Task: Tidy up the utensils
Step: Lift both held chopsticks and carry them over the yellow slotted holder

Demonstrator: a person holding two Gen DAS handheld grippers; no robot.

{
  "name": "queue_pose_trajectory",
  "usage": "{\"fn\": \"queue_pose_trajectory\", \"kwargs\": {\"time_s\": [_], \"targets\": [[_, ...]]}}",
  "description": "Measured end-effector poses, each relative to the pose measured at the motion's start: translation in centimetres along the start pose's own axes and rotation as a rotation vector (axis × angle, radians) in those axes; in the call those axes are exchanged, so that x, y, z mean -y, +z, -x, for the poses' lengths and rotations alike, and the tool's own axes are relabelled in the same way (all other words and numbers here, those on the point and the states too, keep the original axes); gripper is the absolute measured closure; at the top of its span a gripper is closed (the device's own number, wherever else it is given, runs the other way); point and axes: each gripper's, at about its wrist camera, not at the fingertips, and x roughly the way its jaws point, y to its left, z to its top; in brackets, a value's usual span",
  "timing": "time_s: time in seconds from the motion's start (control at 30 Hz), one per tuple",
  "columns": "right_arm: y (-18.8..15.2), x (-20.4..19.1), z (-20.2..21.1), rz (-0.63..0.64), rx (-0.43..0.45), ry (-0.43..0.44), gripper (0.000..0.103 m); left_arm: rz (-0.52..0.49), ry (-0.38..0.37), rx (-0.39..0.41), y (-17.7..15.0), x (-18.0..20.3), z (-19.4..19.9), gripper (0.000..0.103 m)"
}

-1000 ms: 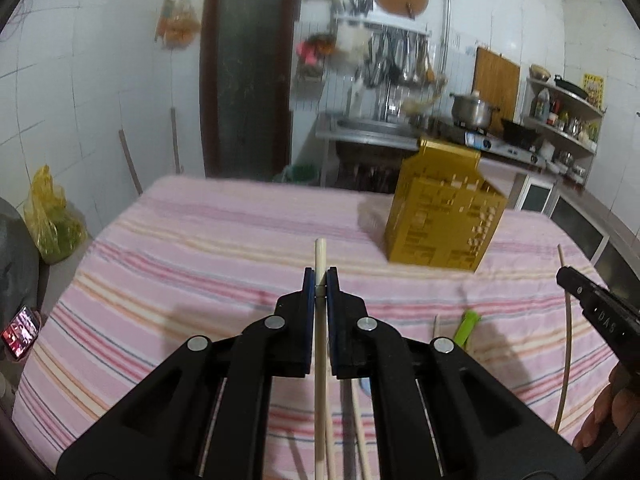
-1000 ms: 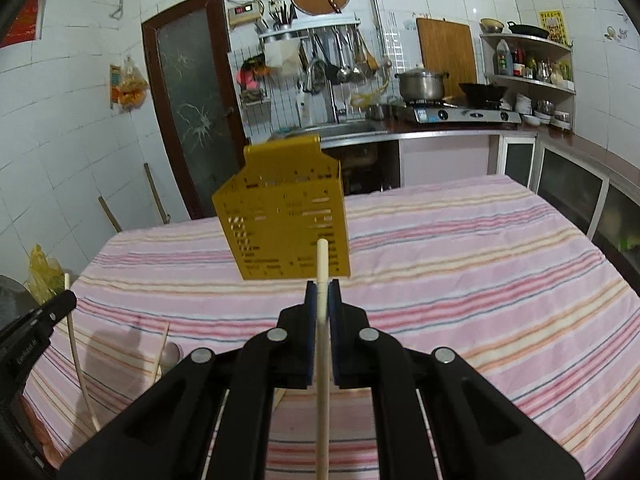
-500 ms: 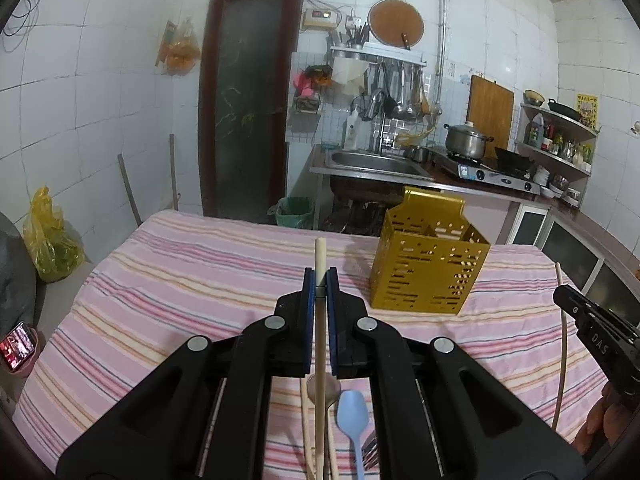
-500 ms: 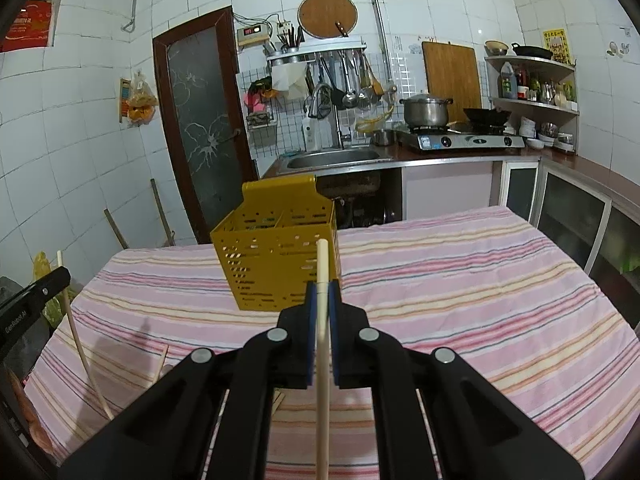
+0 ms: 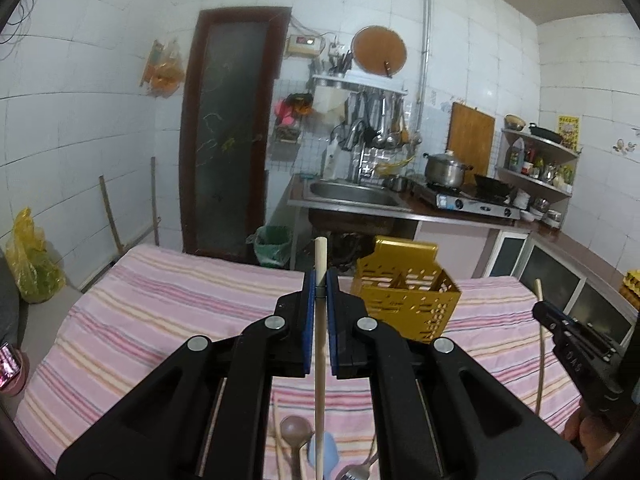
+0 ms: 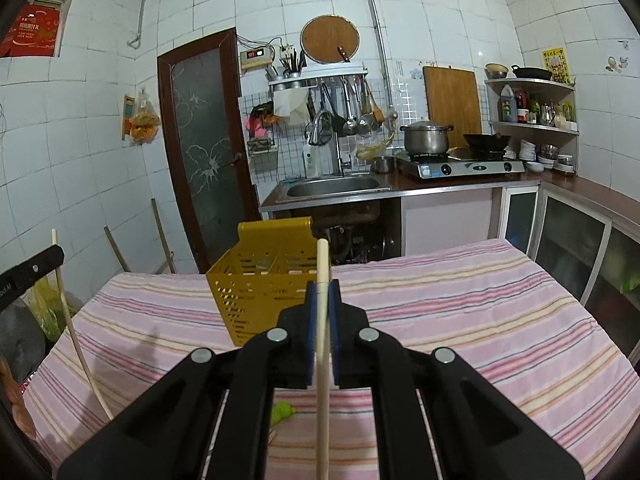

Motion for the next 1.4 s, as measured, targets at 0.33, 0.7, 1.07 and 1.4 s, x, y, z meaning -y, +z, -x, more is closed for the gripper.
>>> {"fn": "queue_pose_trajectory", "kwargs": {"time_s": [0.33,0.7,1.07,1.4], "targets": [[0.5,1.4,-1.4,-0.034,0.044,0.016,0.097,-0.006,-0.042,-0.002,0.3,1.2,-1.9,0.099],[2.1,2.4,-3.1,-0.063,0.064,0.011,0.097,-0.025,-0.079,0.015,1.7,2.8,-4.4,0.099],[11.2,-0.6,-5.1,-0.022,0.335,0.015,0.097,-0.064,-0.111,0.216,10.7,6.1,-7.3,0.099],[13.4,-0.6,-11.2,-0.081,0.430,0.025,0.097,-0.071,-0.144,0.262,12.2,8.5,-13.5,0.099]]}}
